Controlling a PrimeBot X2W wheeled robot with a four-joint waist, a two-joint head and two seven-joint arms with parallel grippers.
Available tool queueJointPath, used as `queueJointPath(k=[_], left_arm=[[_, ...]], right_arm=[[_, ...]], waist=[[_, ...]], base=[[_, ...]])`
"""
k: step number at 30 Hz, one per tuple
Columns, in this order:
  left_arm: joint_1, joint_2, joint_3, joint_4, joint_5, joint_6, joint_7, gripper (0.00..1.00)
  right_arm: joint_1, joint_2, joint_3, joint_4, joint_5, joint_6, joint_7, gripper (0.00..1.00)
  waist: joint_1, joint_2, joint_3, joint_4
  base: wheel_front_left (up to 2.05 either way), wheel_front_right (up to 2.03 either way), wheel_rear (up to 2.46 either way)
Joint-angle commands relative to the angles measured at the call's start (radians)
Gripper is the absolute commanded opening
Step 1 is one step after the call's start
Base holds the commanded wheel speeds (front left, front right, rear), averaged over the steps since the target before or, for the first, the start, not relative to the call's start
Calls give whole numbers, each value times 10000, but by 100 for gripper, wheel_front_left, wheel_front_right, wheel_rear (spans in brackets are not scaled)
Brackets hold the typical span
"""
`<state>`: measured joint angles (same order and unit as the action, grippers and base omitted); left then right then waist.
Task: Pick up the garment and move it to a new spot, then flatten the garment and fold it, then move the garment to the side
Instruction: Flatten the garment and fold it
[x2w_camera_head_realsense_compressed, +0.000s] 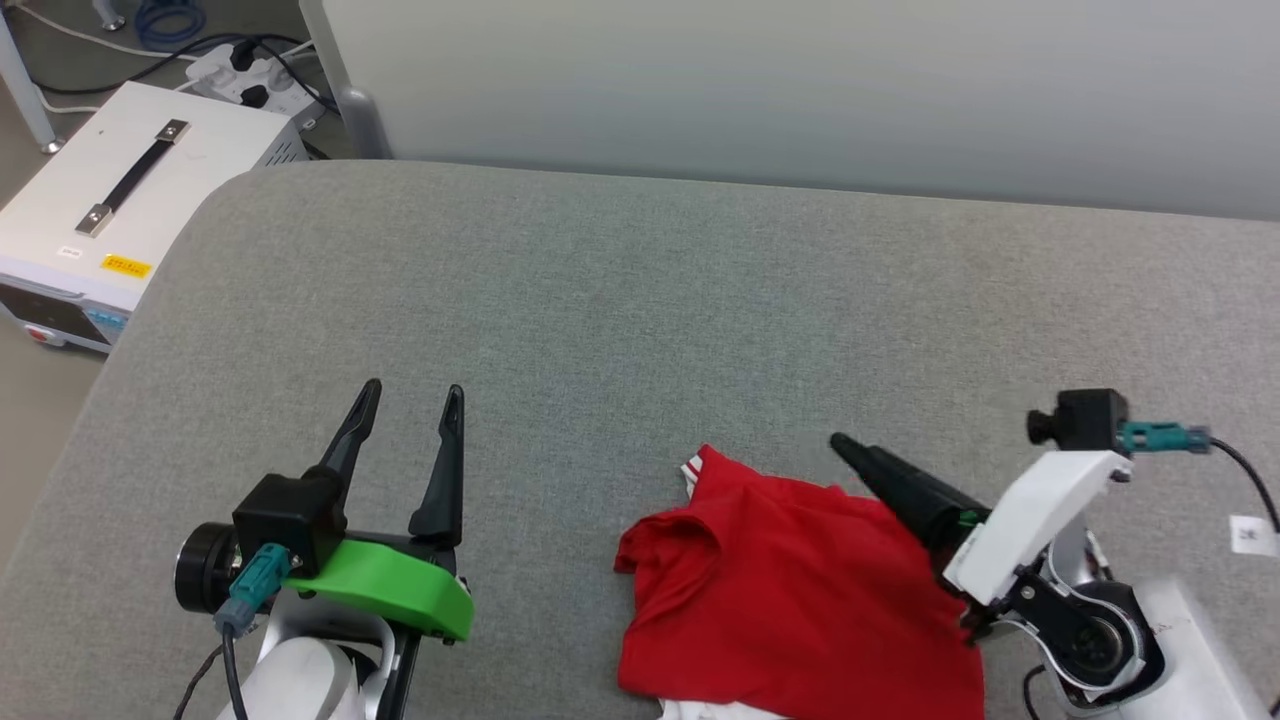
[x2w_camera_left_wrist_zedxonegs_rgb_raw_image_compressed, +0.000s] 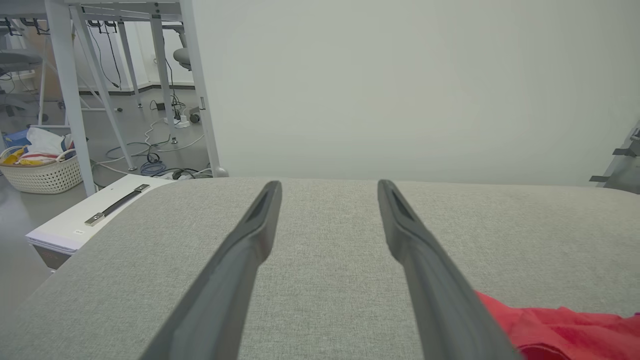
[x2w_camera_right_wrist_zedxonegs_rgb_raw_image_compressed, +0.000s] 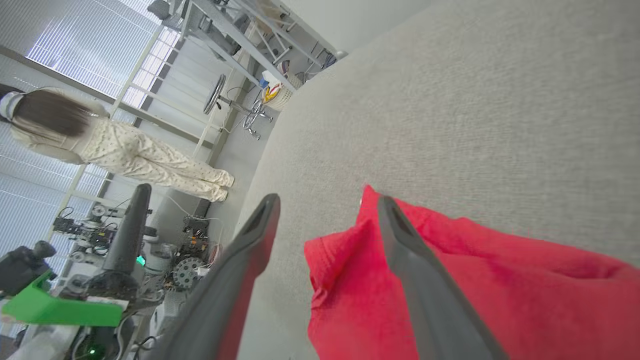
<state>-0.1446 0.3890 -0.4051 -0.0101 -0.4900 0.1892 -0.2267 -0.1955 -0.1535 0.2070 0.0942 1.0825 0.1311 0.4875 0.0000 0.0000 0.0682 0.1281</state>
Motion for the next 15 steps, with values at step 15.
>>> queueJointPath(k=[15], left_arm=[[294,364,192,-93,-129,262,70,100]], right_arm=[[1133,-405,-2603,-536,-5963,-4,-4998,100]], waist=[[0,0,-312,-671]], base=[[0,0,0]])
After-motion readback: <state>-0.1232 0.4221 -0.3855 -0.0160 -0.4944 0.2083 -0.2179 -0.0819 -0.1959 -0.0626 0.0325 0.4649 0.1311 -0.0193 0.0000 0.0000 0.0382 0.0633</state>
